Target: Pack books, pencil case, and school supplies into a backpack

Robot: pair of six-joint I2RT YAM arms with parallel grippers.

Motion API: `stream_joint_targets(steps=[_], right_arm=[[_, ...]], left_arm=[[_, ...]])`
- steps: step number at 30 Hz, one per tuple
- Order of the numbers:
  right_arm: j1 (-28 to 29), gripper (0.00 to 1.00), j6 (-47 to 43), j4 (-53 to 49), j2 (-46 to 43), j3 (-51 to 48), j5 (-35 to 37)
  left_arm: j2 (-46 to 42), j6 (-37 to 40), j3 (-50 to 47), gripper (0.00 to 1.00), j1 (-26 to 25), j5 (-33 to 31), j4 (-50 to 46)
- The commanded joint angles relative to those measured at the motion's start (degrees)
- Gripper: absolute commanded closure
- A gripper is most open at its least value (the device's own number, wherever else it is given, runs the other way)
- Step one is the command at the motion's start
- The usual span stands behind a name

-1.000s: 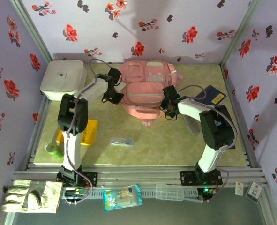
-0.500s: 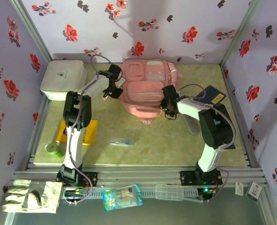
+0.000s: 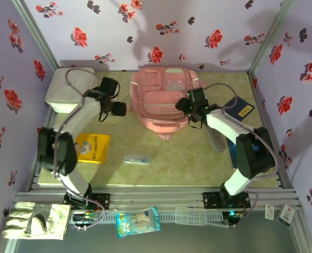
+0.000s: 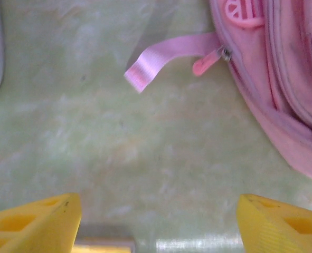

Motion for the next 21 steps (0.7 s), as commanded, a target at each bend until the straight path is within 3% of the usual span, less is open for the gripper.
stream_joint_targets(steps=[1,10,17,21], right_arm=[[0.9,0.27,-4.32,-2.13,-0.14,2.26,-0.45],[4.47,0.21,-6.11,-0.12,4.08,6.42,-3.43],[5.5,0.21,-5.54,0.34,5.25,7.4,-4.36],[5.59,0.21,-5.17,0.31,5.92,7.97,-4.58]], left_arm=[[-4.98,-9.9,-8.84,0.18,1.48,-0.66,1.19],[-11.86,-17.88,-25.31,0.02,10.94,1.79,9.87],[-5.5,-16.28,-24.27,0.01,16.28,4.92,14.8],[-1.12,-15.52,-23.73,0.05,15.47,10.45,17.79]])
